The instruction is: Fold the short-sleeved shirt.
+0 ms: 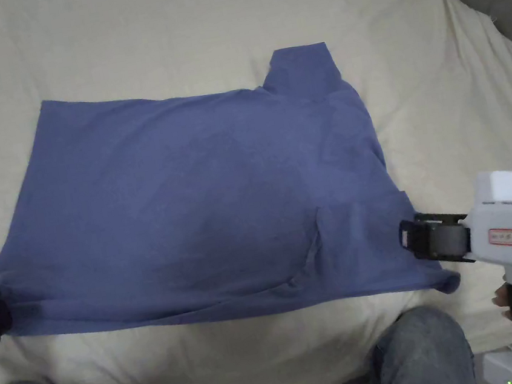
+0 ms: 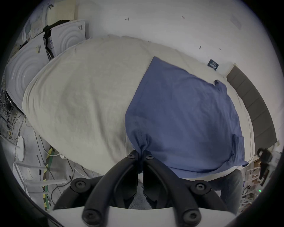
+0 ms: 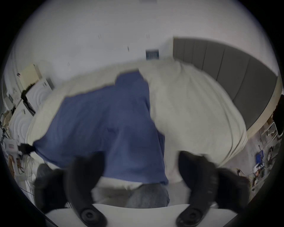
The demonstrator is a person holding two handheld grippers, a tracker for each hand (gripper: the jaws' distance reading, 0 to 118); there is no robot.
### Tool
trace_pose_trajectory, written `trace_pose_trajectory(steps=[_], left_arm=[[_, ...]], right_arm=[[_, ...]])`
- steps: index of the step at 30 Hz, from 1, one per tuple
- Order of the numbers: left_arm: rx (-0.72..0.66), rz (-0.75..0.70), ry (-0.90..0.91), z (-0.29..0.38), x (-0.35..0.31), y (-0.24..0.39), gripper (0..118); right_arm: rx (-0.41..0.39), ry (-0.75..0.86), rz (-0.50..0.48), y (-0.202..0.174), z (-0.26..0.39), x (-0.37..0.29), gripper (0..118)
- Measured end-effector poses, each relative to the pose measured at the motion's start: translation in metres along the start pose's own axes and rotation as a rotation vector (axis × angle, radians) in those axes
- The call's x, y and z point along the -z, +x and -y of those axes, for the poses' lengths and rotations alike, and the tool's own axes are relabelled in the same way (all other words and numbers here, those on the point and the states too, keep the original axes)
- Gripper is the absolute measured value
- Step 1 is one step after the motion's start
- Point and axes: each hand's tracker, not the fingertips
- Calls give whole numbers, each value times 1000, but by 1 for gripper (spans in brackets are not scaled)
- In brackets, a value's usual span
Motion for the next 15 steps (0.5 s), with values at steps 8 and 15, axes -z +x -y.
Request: trace_pose_trajectory(steps=[8, 15], left_arm=[[-25, -8, 0, -3, 0, 1, 5], [-164, 53, 17, -22, -10, -11, 5]], right_arm=[[64, -184, 93, 17, 23, 67, 47], [54, -105, -47, 28, 4, 36, 11]])
